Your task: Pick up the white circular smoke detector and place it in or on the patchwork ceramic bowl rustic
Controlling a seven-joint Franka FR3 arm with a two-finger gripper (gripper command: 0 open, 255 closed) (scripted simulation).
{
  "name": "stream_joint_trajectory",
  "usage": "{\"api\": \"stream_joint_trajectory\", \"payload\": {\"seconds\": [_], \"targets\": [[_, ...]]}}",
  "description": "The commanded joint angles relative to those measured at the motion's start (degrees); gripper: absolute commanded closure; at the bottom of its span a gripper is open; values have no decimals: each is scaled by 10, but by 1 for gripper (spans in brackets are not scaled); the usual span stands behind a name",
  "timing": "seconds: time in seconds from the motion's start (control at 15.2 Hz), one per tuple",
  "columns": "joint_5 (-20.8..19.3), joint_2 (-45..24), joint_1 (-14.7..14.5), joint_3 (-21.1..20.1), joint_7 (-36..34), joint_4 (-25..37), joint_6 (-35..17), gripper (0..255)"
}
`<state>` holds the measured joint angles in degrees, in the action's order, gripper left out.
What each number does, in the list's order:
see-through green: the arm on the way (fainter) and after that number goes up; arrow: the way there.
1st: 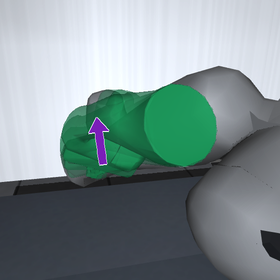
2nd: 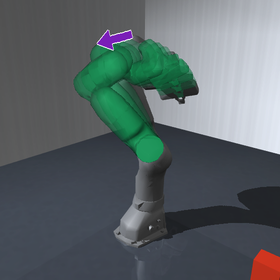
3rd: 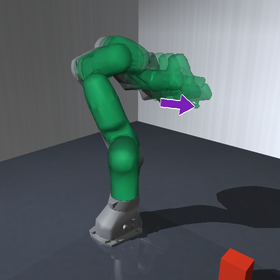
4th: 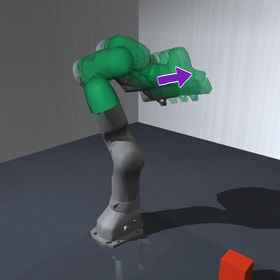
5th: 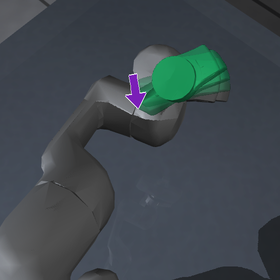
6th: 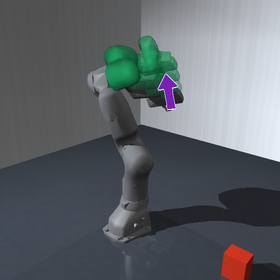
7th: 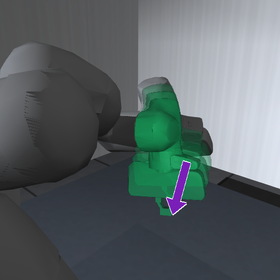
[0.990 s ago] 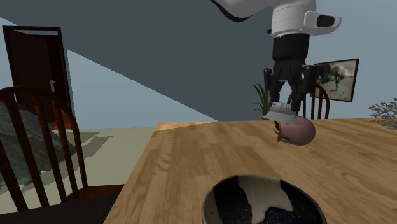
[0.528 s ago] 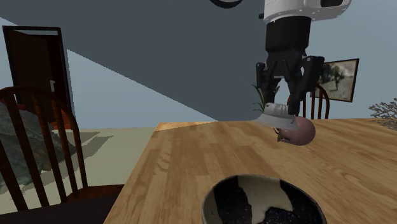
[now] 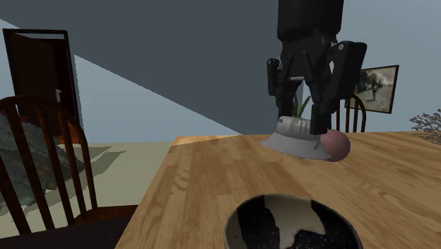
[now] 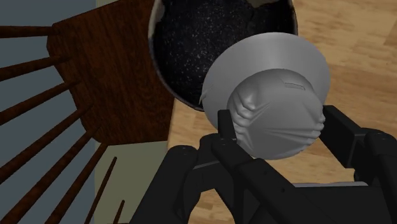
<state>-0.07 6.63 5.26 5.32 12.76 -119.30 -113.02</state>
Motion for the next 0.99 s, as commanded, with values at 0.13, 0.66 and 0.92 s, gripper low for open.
{"api": "stream_joint_trajectory", "payload": {"seconds": [0.13,0.66,0.92], "targets": [[-6,34,15,17,29,-49,-15,255],[-4,15,15,19,31,-92,-77,255],[-2,2,15,19,33,-110,-108,255]]}}
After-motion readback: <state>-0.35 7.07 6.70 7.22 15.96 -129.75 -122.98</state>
